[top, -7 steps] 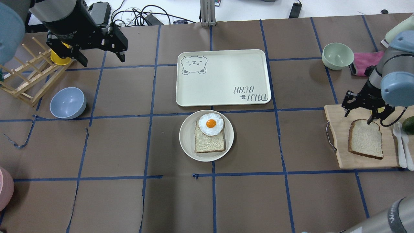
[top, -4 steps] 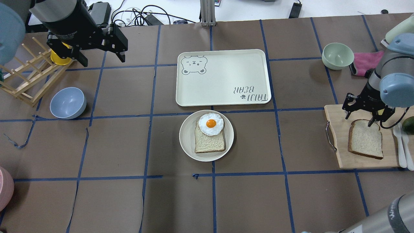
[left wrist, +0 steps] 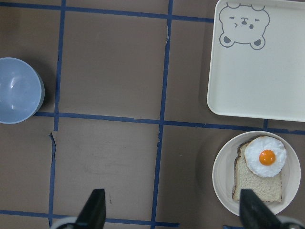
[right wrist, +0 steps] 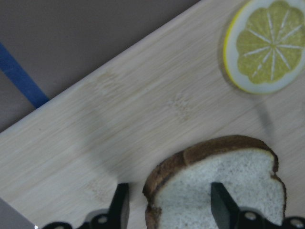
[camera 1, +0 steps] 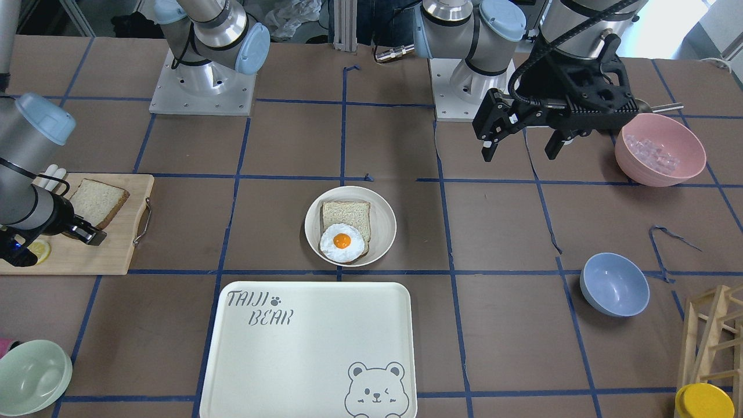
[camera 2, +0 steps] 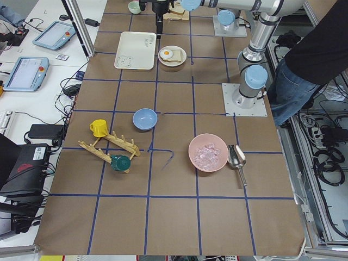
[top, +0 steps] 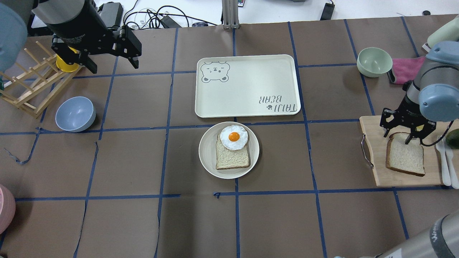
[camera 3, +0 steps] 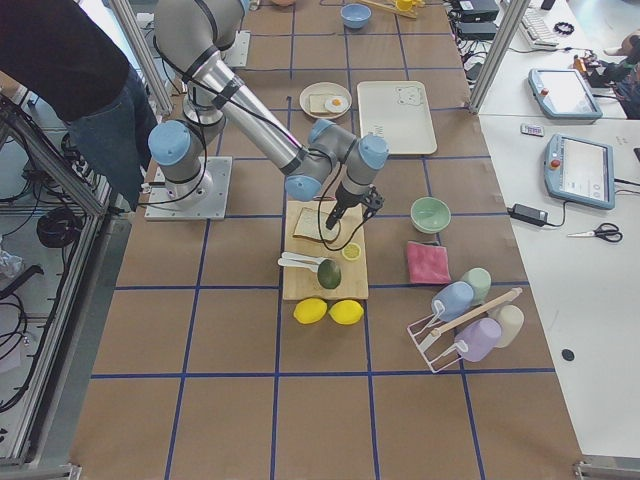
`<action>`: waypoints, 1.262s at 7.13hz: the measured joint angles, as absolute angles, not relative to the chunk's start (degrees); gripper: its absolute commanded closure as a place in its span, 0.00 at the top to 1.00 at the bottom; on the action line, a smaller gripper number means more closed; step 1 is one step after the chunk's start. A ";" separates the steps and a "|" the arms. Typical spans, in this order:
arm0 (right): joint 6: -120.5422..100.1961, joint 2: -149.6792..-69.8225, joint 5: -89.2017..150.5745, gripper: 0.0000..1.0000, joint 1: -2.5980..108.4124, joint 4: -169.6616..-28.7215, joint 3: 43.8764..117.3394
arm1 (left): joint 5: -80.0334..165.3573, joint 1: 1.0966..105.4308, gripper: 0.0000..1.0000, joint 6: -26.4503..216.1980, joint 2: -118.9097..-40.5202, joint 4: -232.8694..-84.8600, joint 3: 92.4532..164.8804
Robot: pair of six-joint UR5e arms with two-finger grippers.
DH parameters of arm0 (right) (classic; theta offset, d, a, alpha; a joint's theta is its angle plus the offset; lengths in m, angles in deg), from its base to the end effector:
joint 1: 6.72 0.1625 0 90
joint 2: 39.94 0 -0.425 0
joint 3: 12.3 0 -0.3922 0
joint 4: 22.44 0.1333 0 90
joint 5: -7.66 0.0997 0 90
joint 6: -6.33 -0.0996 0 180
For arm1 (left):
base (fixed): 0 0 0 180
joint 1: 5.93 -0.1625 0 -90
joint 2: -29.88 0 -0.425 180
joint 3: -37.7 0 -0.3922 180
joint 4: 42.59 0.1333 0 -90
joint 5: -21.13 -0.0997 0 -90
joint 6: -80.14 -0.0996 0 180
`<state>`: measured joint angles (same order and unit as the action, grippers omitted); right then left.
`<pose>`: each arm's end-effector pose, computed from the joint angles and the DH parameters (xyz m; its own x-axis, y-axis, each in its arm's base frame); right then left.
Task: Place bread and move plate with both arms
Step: 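Lower the right gripper and pinch the bread slice's crust edge, then lift the bread slice with the right gripper toward the plate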
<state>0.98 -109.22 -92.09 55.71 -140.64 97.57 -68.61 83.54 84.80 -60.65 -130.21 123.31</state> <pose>-0.1395 -0.5188 0.1876 -0.8444 0.5028 0.1847 0.5331 0.8225 0.1982 -0.1291 -0.5064 0.5257 -0.9959 -0.0895 0.0133 -0.0904 0.9900 -0.1080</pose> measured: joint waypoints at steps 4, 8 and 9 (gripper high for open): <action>1.22 -109.68 -92.12 0.00 55.51 -140.18 97.56 | -68.61 83.54 1.00 84.80 -60.65 -130.21 123.30; 1.34 -111.29 -91.53 0.00 55.58 -135.42 95.18 | -68.61 83.61 1.00 84.80 -60.65 -130.21 123.30; 1.34 -111.73 -91.39 0.00 55.71 -134.09 94.40 | -68.61 83.61 1.00 84.80 -60.65 -130.21 123.30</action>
